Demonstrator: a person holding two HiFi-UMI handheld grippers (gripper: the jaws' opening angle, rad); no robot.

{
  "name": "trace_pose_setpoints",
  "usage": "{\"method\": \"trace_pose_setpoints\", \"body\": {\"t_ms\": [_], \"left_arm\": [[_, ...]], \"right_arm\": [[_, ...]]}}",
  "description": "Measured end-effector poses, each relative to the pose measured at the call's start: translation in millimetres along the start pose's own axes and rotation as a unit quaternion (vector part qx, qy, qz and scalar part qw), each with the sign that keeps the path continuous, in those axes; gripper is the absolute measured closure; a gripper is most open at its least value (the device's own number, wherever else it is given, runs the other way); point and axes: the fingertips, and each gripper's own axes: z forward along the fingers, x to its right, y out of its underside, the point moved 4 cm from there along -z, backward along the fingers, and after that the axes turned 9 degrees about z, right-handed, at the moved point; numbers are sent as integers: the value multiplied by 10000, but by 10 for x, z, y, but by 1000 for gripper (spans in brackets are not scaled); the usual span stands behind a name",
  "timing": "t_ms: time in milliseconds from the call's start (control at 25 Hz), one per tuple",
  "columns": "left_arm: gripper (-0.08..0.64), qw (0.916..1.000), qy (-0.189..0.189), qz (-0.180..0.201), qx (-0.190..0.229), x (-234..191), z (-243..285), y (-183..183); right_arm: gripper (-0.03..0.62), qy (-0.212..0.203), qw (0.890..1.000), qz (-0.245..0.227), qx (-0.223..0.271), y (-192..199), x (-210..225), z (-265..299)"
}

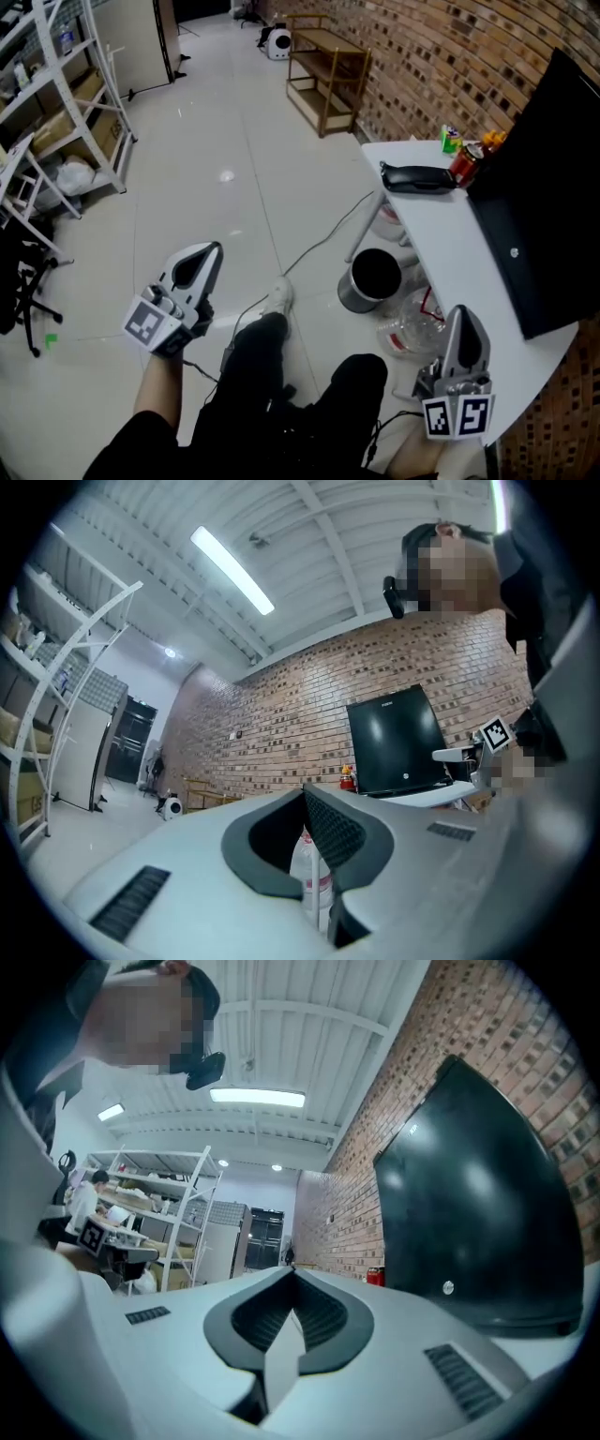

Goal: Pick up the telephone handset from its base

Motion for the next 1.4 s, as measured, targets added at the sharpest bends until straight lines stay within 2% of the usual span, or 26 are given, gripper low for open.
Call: {"method": "trace_pose_setpoints", "body": {"t_ms": [80,160,400,720,960,1160,1400], "left_arm": [[557,10000,57,-40,5,-29,146,51],[557,9999,129,-76,21,-67,272,81],[557,9993,331,-64,129,-235,632,56],[558,9962,817,39,301,-312,1157,-16],[557,9943,970,-117,435,-360,1400,-34],[557,9922,1112,-279,482,-265,1551,33],[558,9861,1567,-310,464,-46,1838,53]], "right_arm": [[583,-64,9991,416,51,13,76,72],[583,-29,9986,521,72,16,129,130],[583,192,9993,253,172,-101,239,235],[583,455,9985,140,258,-114,379,396],[583,702,9970,81,317,-190,467,360],[583,996,9946,32,294,-186,580,215],[583,1378,9902,76,227,-190,716,-5]]}}
